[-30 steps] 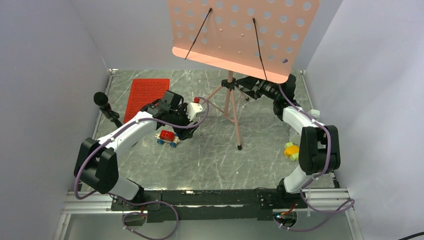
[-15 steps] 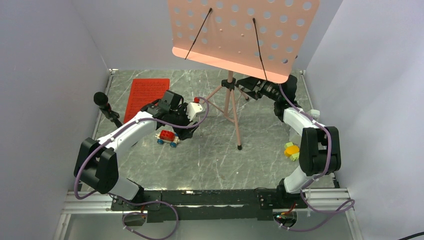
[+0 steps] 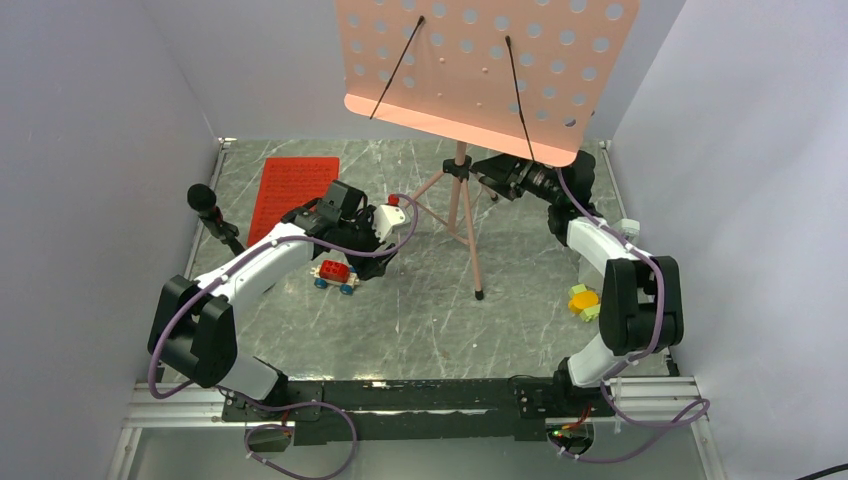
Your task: Pack up the instrument practice props
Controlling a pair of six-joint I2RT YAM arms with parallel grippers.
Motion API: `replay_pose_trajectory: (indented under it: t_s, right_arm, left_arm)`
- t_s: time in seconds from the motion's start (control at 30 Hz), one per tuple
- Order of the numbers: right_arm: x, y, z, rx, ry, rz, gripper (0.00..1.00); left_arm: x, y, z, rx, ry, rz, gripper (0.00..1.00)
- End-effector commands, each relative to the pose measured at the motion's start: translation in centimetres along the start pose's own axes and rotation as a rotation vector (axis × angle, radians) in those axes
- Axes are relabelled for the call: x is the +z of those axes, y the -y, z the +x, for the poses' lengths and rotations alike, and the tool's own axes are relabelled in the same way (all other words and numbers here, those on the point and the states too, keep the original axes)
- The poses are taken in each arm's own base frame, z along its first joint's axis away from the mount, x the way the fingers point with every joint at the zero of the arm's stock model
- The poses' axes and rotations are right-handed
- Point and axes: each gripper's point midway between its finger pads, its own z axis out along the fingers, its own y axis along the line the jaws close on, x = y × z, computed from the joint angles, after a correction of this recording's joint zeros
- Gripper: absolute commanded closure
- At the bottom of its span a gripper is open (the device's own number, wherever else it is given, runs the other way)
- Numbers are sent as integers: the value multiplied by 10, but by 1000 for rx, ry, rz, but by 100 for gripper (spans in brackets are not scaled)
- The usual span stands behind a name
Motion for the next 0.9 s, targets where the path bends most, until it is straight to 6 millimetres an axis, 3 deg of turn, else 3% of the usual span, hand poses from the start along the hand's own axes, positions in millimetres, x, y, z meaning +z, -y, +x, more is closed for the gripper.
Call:
replay_pose_trajectory:
  t_s: [0.0, 0.43, 0.57, 0.73, 0.8, 0.87]
  right_arm:
    - [-8, -25, 4, -68, -7, -62, 16]
    - [-13, 5, 17, -22, -21, 24, 20]
    - [-16, 23, 16, 8, -5, 76, 22]
    - [-20, 50, -6, 45, 76, 147, 22]
    - [-22, 51, -27, 6, 110, 130, 22]
    - [-15, 28, -40, -129, 92, 21, 23]
  left_arm:
    - [-3, -5, -17, 31, 48, -13, 21]
    - [-4, -4, -16, 32, 48, -15, 21]
    - [-4, -5, -17, 31, 48, -17, 21]
    - [-2, -5, -17, 29, 48, -13, 21]
    - [-1, -6, -17, 27, 47, -10, 21]
    - [-1, -6, -16, 30, 39, -11, 21]
